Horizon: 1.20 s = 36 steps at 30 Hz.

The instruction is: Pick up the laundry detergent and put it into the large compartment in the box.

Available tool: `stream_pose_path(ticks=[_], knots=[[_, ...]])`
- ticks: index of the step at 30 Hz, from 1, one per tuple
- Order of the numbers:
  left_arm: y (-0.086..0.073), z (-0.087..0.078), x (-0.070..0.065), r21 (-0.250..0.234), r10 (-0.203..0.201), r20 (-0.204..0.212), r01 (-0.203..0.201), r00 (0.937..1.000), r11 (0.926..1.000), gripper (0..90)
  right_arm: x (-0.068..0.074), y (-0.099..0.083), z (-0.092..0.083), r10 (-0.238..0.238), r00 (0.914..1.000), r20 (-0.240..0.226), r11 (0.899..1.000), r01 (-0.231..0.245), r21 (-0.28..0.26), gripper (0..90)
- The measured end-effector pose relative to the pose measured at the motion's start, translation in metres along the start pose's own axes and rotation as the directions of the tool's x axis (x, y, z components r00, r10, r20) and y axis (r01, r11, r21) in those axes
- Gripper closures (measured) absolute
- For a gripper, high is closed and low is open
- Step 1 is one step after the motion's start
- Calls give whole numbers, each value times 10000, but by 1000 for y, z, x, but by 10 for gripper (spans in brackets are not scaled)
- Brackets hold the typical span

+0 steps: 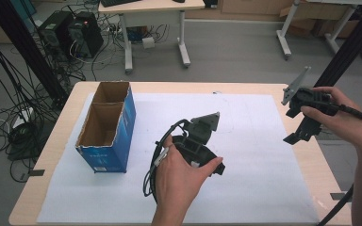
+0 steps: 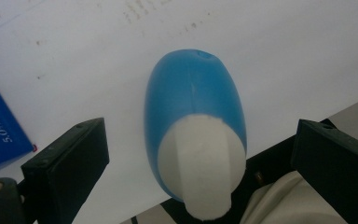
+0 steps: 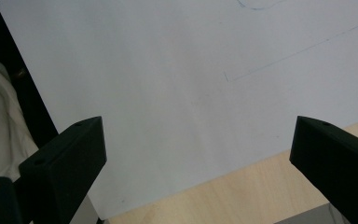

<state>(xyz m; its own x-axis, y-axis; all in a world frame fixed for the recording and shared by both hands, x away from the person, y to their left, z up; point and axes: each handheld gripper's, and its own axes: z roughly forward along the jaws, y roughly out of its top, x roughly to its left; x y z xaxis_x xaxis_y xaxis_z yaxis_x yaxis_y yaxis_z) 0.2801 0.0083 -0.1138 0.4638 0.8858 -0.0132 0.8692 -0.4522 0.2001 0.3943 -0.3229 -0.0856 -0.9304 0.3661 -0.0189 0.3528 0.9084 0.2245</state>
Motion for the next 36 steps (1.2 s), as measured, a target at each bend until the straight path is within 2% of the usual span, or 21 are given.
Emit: stream_pose_path(ticks=[8,21,36], knots=[[1,8,-1,132,-44,-75,45,10000,9999,52,0,0,1,3,10000,9,10000,-3,8,35],[5,18,-4,297,-185,-225,192,9996,9994,148,0,-3,2,58,10000,5,10000,-58,-32,35],[5,24,-12,322,-145,-582,164,9982,9993,370,-2,-1,3,49,10000,-8,10000,-49,-16,35]])
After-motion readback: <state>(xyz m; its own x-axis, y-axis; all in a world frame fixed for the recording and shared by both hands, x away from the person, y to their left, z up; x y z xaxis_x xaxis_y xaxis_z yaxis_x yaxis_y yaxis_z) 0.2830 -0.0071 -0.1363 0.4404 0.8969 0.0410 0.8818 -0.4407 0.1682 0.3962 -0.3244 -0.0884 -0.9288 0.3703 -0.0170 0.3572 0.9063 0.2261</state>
